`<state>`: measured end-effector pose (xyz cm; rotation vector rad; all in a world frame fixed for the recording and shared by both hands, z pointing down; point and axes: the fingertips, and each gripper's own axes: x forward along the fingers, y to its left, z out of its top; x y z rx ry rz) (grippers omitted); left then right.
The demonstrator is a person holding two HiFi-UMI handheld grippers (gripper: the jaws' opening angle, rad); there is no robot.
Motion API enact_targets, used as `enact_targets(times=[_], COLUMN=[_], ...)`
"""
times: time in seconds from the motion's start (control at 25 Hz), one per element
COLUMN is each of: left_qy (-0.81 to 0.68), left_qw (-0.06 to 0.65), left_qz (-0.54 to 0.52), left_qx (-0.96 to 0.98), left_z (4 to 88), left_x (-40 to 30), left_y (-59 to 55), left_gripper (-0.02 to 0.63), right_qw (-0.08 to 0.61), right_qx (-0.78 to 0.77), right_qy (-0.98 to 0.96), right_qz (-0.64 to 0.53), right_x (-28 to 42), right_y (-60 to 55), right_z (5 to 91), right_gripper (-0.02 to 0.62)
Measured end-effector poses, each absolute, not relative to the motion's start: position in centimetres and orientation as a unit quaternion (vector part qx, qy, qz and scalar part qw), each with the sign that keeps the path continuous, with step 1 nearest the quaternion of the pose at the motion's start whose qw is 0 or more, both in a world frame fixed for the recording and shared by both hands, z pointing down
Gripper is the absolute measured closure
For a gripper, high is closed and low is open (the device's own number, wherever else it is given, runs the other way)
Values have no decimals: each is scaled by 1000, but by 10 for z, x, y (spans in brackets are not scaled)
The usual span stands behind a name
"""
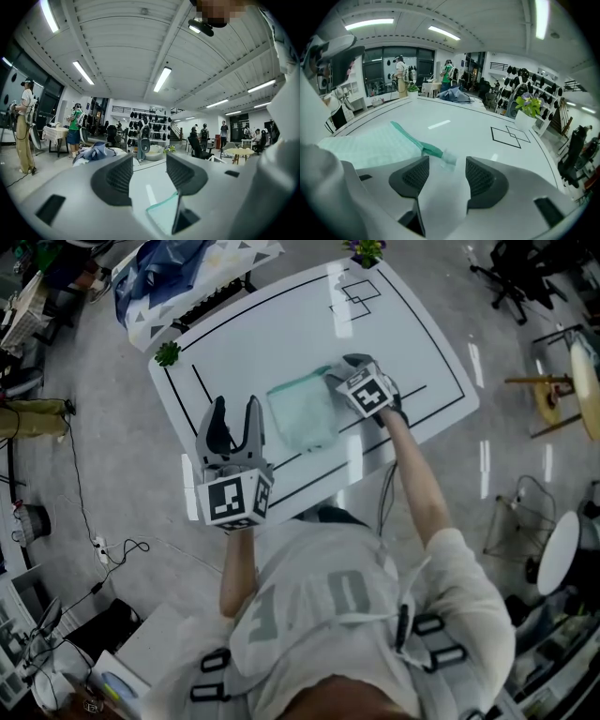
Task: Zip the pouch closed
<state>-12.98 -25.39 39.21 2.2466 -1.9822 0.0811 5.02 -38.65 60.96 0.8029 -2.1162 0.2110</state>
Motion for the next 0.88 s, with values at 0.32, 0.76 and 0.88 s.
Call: enact_targets(times=[0.32,0.76,0.88], left_qy=[-661,-659,-659], left_qw=[78,82,86], left_qz=[29,33,32], left_qx=[746,747,746], left_z=[397,401,401], left_x=[-134,-130,-129], left_y=[-259,-260,-260], left_gripper=[402,402,402], right_qw=[407,409,389], right_qx=[291,297,307], right_qy=[-858,-857,-862], right_qz=[116,99,104], right_x=[36,44,42], right_y=[-382,-373,-372], right_z=[614,607,595], right_gripper=[465,572,575])
